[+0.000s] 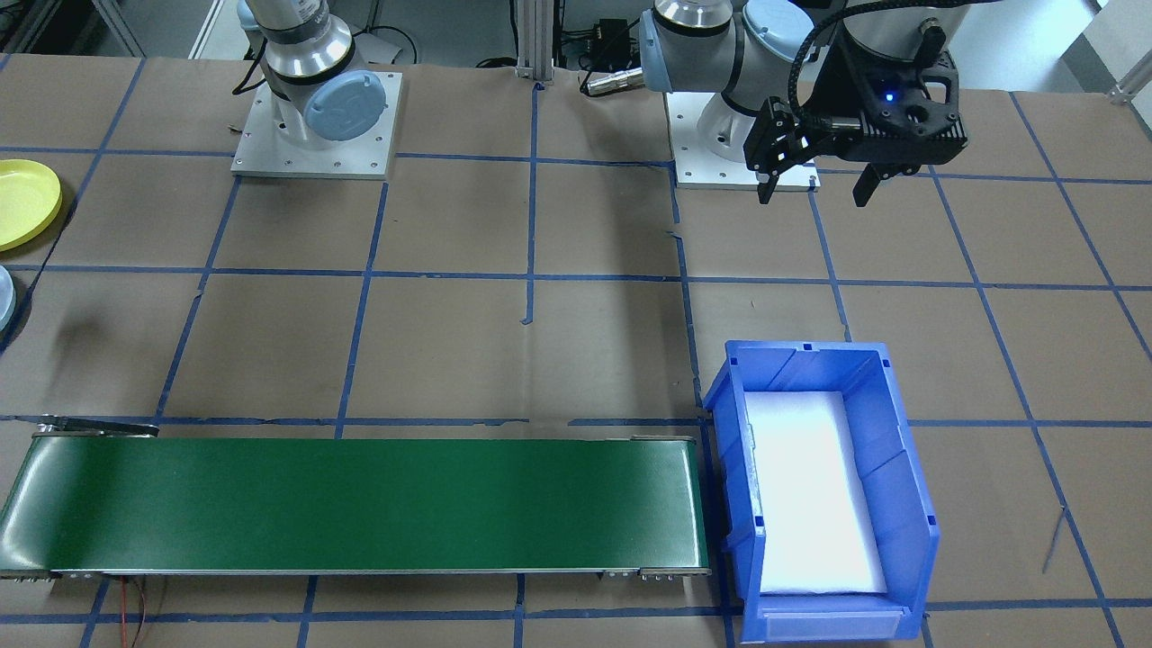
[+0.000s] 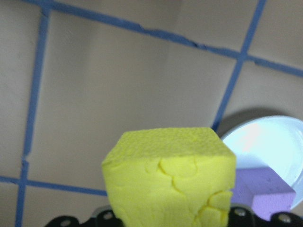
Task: Move block left to right into plate
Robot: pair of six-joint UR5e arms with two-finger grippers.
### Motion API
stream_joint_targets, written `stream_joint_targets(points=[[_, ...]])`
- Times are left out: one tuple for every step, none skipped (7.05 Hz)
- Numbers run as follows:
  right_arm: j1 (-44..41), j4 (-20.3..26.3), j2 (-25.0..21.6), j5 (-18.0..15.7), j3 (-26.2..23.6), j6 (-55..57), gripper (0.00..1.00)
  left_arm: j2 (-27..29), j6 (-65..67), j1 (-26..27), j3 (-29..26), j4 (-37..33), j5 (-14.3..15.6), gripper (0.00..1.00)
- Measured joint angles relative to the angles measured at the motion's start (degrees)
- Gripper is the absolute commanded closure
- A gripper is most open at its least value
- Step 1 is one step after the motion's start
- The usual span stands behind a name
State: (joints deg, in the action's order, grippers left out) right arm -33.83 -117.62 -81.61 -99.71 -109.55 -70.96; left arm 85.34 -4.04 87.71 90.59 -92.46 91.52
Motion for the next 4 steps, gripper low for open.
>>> stream_joint_targets(points=[[4.2,-2.2,1.1,1.8,-1.5,-4.3,0.82,0.0,0.0,0.0,0.0,0.0,0.0,0.00],[7.9,-4.6,2.5,3.5,-3.1,-8.2,0.81,0.0,0.0,0.0,-0.1,0.0,0.0,0.00],[11.7,-6.7,3.8,5.5,-4.8,-11.8,0.71,0.0,0.0,0.0,-0.1,0.0,0.1,0.00],[15.1,-8.5,4.8,7.1,-6.5,-14.6,0.01,0.0,0.0,0.0,-0.1,0.0,0.1,0.00]])
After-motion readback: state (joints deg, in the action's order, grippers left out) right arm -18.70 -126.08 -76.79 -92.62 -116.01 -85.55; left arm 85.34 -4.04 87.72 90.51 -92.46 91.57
